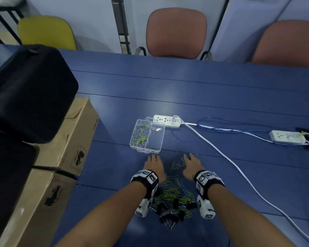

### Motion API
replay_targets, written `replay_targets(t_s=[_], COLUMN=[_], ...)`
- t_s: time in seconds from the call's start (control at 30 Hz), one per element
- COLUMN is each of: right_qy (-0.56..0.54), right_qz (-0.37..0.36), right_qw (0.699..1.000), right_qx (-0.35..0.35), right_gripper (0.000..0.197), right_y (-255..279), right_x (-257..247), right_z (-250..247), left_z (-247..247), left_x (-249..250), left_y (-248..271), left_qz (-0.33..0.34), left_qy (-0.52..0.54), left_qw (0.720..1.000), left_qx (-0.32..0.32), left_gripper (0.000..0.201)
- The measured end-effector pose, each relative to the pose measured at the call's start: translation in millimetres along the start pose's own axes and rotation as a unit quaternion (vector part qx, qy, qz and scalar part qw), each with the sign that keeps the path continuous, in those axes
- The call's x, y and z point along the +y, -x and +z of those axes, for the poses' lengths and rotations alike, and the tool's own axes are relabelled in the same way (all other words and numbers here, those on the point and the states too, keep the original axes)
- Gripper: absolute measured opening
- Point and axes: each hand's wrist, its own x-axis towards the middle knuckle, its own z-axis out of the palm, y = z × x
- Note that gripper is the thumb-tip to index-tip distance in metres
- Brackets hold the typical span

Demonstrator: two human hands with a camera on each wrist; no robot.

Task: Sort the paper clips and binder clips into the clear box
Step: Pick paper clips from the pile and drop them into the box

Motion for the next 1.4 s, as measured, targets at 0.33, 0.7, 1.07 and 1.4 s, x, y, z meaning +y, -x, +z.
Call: replay_targets(t_s=[0.33, 0.7, 1.07, 1.4], right_qy=[0.079, 0.111, 0.043, -0.131], right_qz=[-0.112, -0.124, -0.107, -0.041], right_qw=[0.991, 0.982, 0.988, 0.984], right_qx=[0.005, 0.091, 0.102, 0.111], right_gripper=[0.067, 0.071, 0.021, 0.014], right_y=[27.3, 43.2, 43.9, 49.8], right_x=[0.6, -1.3, -2.1, 18.9], right_z=[36.3, 58.4, 60.5, 41.2], left_z=[15.2, 15.0, 7.0, -12.3], left_x=[20.9, 21.6, 22.8, 12.0], left_y=[9.8, 31.4, 29.5, 29.7], left_qz=[0.120, 0.195, 0.201, 0.179], left_qy=[-0.175, -0.232, -0.254, 0.012], left_qw=[0.977, 0.952, 0.946, 0.982], left_qx=[0.019, 0.038, 0.020, 0.050], left_gripper=[0.082, 0.026, 0.011, 0.018])
